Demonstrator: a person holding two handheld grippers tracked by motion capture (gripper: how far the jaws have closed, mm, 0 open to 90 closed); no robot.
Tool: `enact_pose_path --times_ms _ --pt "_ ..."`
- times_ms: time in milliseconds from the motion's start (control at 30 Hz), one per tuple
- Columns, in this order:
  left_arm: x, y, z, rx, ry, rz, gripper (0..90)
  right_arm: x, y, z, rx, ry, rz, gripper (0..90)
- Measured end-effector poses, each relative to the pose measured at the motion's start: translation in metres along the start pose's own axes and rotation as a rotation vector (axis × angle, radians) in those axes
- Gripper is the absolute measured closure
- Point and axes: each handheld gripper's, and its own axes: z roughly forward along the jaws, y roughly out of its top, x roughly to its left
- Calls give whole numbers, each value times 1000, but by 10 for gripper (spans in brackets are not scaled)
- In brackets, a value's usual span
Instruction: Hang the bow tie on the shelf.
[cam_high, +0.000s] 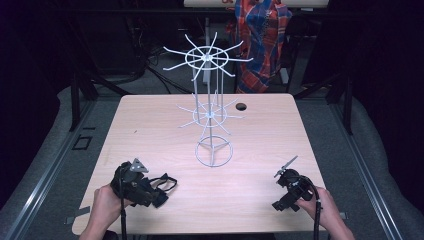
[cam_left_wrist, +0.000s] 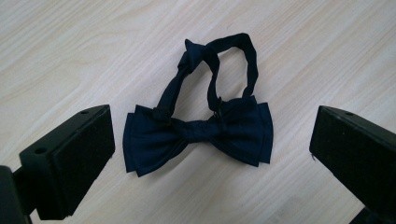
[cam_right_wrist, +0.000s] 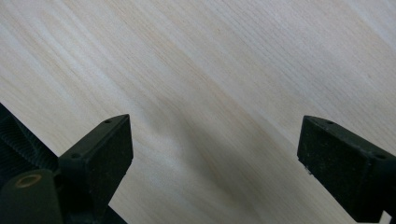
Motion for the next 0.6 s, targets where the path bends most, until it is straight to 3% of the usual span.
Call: enact_pose_path --times_ms 67,167,267,367,433,467,500,533,600 --pt "-3 4 2 1 3 9 3 -1 -1 -1 -1 -9 5 104" --pt "-6 9 4 -29 -40 -10 14 0 -2 -2 -10 -1 15 106" --pt "-11 13 6 -24 -23 9 22 0 -1 -3 23 -9 -8 109" --pt "-14 15 7 -21 -25 30 38 0 -1 1 7 -5 6 112" --pt "-15 16 9 -22 -29 34 43 -1 0 2 29 -2 3 115" --pt "-15 17 9 -23 -32 30 55 -1 1 1 39 2 -4 115" --pt "-15 18 10 -22 -34 30 81 1 -1 4 4 3 26 116" --pt "-16 18 10 -27 -33 35 107 1 -1 4 7 3 25 116" --pt "-18 20 11 -32 -44 44 162 -2 0 1 47 -3 -7 117"
